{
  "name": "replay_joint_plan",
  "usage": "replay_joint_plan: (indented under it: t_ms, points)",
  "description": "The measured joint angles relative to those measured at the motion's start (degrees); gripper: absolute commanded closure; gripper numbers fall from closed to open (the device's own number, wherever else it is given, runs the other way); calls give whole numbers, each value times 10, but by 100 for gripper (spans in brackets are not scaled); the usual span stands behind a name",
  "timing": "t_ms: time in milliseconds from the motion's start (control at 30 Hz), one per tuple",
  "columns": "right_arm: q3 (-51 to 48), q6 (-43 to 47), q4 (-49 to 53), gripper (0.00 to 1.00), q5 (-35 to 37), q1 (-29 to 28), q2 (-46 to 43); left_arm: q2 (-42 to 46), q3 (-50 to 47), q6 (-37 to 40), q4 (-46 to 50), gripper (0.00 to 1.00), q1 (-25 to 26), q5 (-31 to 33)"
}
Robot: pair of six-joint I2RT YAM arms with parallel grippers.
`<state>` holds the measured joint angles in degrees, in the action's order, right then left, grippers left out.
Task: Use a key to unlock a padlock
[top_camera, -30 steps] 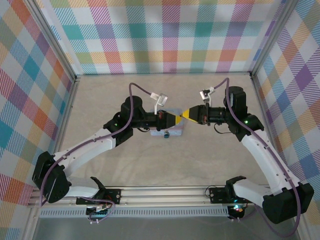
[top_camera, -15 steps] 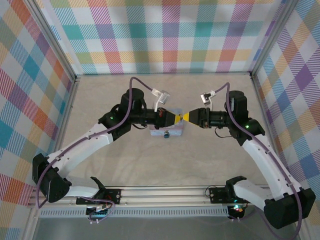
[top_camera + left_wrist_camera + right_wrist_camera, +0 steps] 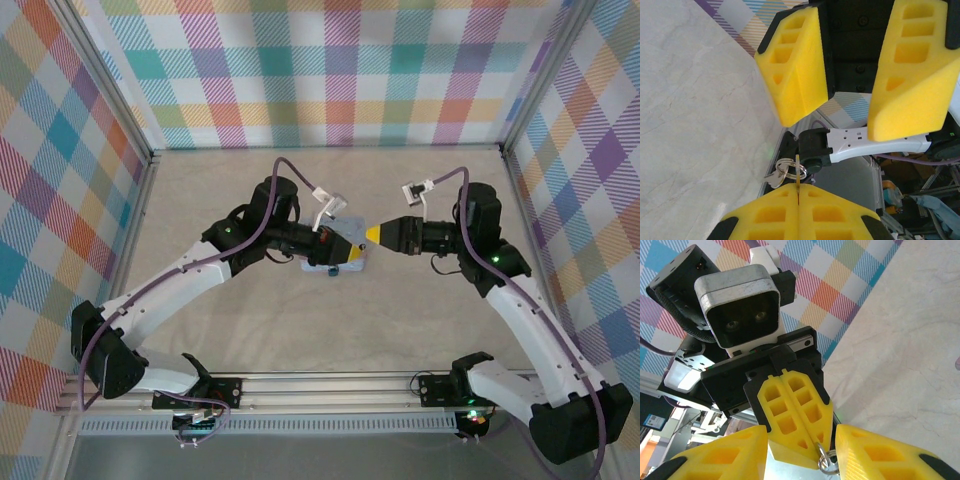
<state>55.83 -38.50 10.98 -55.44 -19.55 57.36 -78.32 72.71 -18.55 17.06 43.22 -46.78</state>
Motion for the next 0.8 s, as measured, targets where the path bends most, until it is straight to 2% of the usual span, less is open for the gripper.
replay_joint_plan:
  t_ms: [167, 333, 700, 767, 800]
  points:
    - [0, 5, 1, 58, -9, -7, 6, 0, 0, 0, 0, 100, 0, -3]
    - [0, 19, 7, 66, -17, -17, 14, 0, 2, 1, 0, 100, 0, -3]
    - [0, 52, 34, 91, -23, -21, 18, 0, 7, 4, 9, 100, 2, -17]
    - [0, 59, 37, 100, -23, -21, 18, 0, 7, 4, 11, 100, 2, -18]
    - [0, 66, 38, 100, -23, -21, 18, 0, 7, 4, 13, 100, 2, -18]
